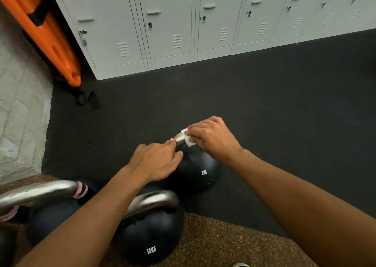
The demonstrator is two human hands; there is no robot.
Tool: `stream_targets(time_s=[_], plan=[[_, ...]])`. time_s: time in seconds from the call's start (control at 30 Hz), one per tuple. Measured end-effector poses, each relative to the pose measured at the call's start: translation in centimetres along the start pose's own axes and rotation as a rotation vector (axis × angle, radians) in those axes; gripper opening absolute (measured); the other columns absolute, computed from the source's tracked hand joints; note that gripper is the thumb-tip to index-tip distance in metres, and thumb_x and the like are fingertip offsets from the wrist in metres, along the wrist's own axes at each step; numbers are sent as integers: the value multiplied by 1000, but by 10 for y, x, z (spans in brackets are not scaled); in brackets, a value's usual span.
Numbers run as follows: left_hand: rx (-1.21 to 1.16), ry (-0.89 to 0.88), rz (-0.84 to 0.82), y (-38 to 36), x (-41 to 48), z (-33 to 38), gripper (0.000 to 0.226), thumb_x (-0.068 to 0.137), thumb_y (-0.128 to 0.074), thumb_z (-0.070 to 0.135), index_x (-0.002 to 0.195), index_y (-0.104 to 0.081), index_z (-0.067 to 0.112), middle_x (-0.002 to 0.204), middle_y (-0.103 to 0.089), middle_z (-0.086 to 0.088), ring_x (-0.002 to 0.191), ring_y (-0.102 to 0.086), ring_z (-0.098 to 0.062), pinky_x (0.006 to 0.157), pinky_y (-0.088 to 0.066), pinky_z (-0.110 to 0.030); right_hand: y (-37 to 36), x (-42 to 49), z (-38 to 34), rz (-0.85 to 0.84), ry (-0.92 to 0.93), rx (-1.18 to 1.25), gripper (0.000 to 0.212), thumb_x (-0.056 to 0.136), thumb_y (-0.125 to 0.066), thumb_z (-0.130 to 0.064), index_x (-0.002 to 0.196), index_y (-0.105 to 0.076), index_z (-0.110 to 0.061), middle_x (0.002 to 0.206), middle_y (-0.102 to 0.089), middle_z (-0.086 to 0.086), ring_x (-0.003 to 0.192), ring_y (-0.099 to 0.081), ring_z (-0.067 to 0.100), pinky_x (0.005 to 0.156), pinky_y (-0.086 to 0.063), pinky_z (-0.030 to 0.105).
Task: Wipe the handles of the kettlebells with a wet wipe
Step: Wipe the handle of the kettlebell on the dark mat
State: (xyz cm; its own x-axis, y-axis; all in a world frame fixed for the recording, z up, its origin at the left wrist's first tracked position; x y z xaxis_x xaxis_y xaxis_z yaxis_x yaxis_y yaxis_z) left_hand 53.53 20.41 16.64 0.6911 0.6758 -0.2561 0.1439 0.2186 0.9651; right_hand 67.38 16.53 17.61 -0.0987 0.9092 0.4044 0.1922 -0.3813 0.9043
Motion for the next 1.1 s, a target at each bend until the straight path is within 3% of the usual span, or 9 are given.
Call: stream_targets(time_s=[0.1,0.17,0.37,0.47,0.6,0.7,0.8,0.97,1.1], plan=[[33,36,113,12,-3,1,47,97,-33,58,128,-54,30,103,-72,6,95,-67,-22,77,-50,-37,1,-7,10,23,-92,30,17,90,-65,-29,105,-72,-30,114,-71,-14,105,-66,10,88,-41,37],[21,59,163,20,-2,6,43,95,-38,60,122,-58,34,99,-71,8,93,-67,-21,76,-50,-36,-1,-11,10,35,-133,39,18,91,-63,-29,107,-71,-30,116,-70,-13,107,-65,11,91,-40,36],[-125,92,340,37,2,17,41,94,-53,50,128,-58,29,124,-65,7,109,-63,-21,83,-47,-38,1,-10,7,-26,-165,66,25,91,-64,-28,115,-64,-27,117,-68,-12,107,-64,12,95,-36,34],[-246,52,379,40,9,25,40,95,-56,41,133,-56,31,127,-64,7,110,-62,-22,79,-43,-34,8,-6,12,-87,-249,238,35,87,-70,-32,114,-51,-21,105,-65,-10,91,-61,13,87,-34,26],[-145,-36,385,40,19,44,28,97,-52,37,121,-65,31,115,-68,8,102,-64,-22,74,-48,-36,17,-8,25,-148,-340,431,43,79,-74,-26,110,-44,-28,113,-59,-8,105,-61,8,84,-51,31],[-8,-52,412,41,23,50,30,98,-49,37,120,-68,31,118,-70,7,100,-64,-24,72,-49,-37,38,-8,46,-175,-336,393,45,78,-74,-30,114,-49,-26,119,-57,-9,110,-58,5,87,-48,27],[-23,-56,423,42,26,49,30,97,-53,39,120,-70,29,115,-72,5,103,-64,-24,76,-49,-37,62,-12,84,-190,-384,310,37,82,-72,-31,114,-57,-22,115,-64,-6,106,-60,11,87,-45,25],[-136,-48,441,42,30,48,34,94,-62,40,124,-69,26,118,-72,2,108,-64,-24,86,-51,-39,41,-45,133,-419,-572,321,47,82,-77,-27,125,-58,-24,119,-66,-6,105,-63,11,92,-45,23],[-133,-56,535,40,30,50,25,91,-64,44,93,-77,23,93,-75,2,84,-68,-24,65,-49,-34,-6,-58,128,-456,-575,426,69,77,-81,-36,138,-52,-23,132,-62,-1,116,-62,15,102,-45,31]])
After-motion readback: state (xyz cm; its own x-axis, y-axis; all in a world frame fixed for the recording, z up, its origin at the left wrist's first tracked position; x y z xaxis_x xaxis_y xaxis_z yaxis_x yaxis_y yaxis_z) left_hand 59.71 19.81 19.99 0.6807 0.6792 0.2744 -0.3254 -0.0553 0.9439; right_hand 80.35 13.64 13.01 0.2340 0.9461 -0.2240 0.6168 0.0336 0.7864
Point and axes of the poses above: each hand's wrist, its own x-axis towards the middle knuckle, its own y-axis out of the back of the hand, z = x × y, the point moved 7 cm from there along x, towards the middle knuckle
